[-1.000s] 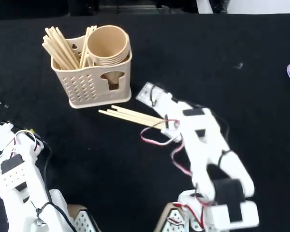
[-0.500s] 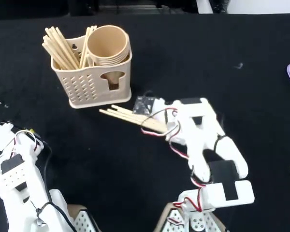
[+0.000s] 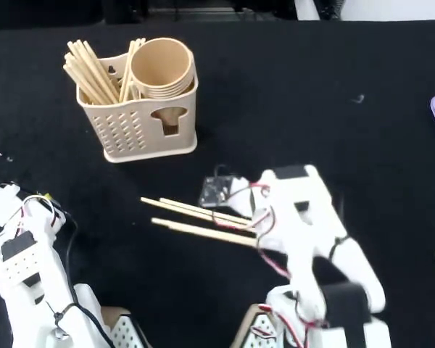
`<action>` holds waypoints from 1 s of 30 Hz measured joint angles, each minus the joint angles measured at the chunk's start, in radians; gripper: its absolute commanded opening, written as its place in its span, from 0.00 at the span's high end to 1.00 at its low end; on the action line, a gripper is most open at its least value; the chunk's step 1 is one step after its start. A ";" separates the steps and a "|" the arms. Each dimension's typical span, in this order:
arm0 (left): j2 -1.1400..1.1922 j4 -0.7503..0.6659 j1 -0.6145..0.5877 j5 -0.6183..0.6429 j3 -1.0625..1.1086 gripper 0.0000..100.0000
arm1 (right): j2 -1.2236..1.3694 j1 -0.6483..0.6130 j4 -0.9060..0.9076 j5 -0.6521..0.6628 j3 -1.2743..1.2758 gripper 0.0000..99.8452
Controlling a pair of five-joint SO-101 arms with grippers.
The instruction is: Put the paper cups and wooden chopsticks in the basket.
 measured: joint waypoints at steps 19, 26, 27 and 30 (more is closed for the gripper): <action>0.000 0.000 0.000 0.000 0.000 0.84 | -0.071 -0.446 -0.241 -0.413 0.140 0.81; 0.000 0.000 0.000 0.000 0.000 0.84 | -0.071 -0.574 -0.216 -0.540 0.020 0.75; 0.000 0.000 0.000 0.000 0.000 0.84 | -0.071 -0.594 -0.232 -0.560 0.003 0.75; 0.000 0.000 0.000 0.000 0.000 0.84 | -0.058 -0.641 -0.279 -0.605 -0.026 0.75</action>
